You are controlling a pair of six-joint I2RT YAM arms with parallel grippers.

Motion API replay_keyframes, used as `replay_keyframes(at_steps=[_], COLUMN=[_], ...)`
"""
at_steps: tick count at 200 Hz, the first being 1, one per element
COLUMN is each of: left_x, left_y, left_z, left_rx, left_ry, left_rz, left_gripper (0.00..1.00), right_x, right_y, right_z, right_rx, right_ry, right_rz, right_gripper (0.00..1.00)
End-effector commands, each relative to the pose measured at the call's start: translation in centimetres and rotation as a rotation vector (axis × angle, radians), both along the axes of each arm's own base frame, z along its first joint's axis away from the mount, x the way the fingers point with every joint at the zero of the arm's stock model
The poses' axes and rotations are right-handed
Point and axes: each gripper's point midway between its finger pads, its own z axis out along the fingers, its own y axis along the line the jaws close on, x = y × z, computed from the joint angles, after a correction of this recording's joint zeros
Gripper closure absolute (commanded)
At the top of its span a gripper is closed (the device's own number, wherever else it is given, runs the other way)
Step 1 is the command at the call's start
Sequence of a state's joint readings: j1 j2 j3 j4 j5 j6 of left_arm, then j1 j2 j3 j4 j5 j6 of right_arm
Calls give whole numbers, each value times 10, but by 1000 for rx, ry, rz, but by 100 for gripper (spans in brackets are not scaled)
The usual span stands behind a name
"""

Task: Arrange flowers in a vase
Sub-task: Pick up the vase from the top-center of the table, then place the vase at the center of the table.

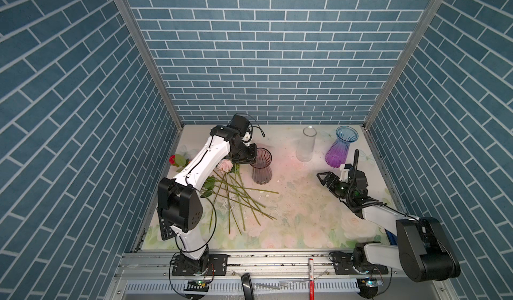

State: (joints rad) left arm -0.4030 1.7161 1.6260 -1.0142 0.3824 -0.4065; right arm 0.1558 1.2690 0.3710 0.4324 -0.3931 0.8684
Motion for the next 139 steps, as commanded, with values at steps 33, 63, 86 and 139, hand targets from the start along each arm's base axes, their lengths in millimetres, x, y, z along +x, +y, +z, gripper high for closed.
replay_keyframes(at_steps=[33,63,86,139], left_x=[1,4,7,13], left_y=[-11,-18,-22,-25], left_z=[10,14,18,40], left_rx=[-71,-82,-73,-82], left_ry=[-77,-83,-94,-138], left_rz=[-11,-16,-26,-30], left_gripper=[94,84,68,53], right_x=[0,-1,-2,-2], right_y=[0,0,-1,0], right_z=[1,-2,-1,-2], right_rx=[31,33,34,34], right_ry=[15,17,13,16], right_rz=[-13,-17,-19,-18], right_gripper=[12,12,13,12])
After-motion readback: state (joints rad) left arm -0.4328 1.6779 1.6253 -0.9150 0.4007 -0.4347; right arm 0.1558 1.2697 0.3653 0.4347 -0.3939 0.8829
